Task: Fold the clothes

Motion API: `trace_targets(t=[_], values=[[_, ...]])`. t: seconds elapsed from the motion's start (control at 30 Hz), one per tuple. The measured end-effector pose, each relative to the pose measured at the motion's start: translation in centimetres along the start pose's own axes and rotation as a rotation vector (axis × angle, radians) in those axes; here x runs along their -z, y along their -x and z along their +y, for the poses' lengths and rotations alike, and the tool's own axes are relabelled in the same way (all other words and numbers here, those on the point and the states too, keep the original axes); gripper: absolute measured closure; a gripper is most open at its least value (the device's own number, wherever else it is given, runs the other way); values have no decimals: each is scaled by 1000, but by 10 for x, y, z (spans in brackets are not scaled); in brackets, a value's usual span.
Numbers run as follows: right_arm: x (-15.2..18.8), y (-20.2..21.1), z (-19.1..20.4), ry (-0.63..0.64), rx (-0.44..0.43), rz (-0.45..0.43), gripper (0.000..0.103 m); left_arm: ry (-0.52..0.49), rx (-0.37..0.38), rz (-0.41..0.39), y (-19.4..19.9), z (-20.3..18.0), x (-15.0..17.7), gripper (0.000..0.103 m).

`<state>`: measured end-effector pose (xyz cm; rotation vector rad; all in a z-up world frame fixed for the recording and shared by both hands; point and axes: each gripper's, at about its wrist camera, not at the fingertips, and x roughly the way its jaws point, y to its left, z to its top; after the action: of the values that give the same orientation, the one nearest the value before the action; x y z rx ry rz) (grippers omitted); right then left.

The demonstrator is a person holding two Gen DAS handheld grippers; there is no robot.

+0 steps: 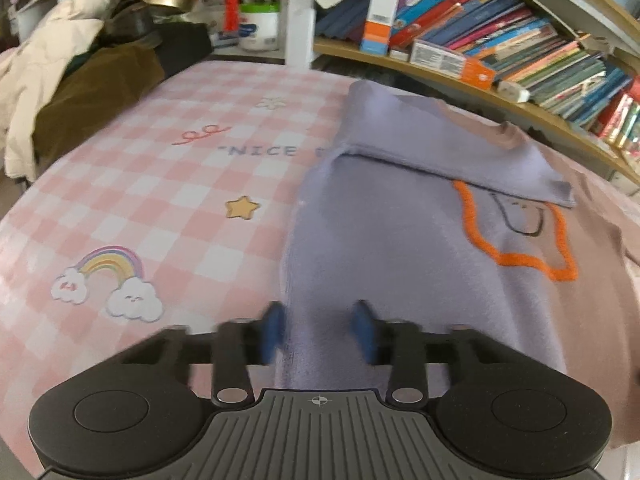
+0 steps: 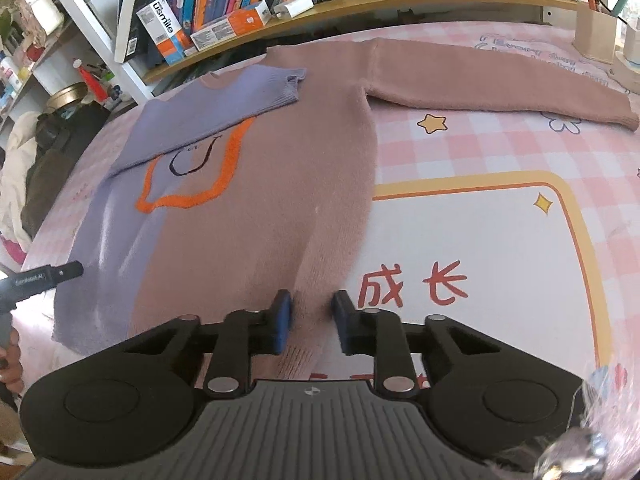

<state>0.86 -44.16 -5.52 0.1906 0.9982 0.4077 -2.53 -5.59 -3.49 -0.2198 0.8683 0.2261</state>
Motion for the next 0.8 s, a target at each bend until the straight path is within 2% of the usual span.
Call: trace_targets(t=[0.03,0.17,0.37,0.8], values=[[1,0,2,1,5,-5,87,1,12,1,0,0,-1,94],[4,2,9,0,20,-28,89,0,42,-27,7,2,-5,95],[3,-2,19,8,9,-28,90,10,30,-62,10,17,-13,95],[4,-8,24,-9,49,-30,90,-2,45,-26,-4,29,-14,95]])
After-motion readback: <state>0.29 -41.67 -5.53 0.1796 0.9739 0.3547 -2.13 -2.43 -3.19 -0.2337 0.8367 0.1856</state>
